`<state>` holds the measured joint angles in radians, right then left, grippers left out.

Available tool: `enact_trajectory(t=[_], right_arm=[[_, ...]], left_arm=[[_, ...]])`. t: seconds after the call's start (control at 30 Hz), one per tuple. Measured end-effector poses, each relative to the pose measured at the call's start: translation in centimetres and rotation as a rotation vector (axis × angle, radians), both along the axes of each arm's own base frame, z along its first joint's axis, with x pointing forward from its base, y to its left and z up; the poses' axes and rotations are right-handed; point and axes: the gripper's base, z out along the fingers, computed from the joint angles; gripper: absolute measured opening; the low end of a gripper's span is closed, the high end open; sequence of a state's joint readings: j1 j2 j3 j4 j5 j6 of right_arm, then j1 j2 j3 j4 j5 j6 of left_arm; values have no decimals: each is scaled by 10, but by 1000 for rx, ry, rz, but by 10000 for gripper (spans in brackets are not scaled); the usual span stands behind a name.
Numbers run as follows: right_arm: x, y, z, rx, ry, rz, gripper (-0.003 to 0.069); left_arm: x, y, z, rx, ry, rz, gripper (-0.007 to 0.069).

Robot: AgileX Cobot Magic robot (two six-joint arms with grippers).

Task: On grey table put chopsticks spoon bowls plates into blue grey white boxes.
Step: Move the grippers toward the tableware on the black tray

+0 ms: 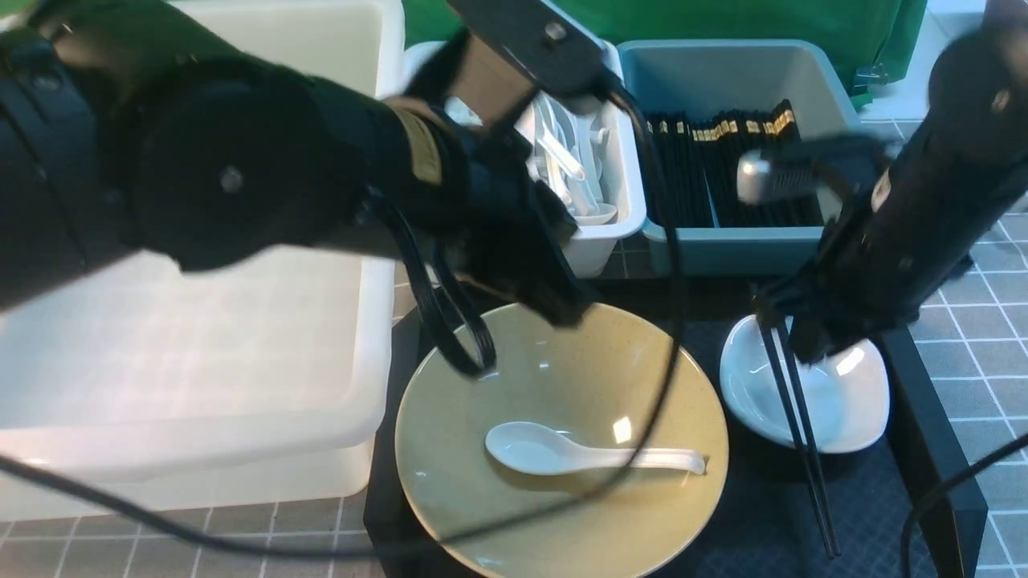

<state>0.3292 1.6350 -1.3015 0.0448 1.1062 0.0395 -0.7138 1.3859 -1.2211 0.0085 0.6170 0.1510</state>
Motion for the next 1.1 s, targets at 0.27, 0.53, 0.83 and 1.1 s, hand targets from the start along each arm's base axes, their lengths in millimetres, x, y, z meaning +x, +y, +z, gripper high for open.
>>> enact_trajectory(t=[0.27, 0.53, 0.83, 1.1], right_arm=[[2, 0, 3, -4, -24, 16, 204], [2, -1, -47, -6, 25, -75, 358], [18, 5, -78, 10, 10, -128, 497], [21, 6, -91, -3, 39, -128, 340]], left_arm=[[20, 16, 3, -1, -1, 83, -11], [25, 12, -6, 20, 20, 65, -11], [25, 11, -7, 21, 19, 51, -11], [27, 9, -10, 25, 26, 51, -11]])
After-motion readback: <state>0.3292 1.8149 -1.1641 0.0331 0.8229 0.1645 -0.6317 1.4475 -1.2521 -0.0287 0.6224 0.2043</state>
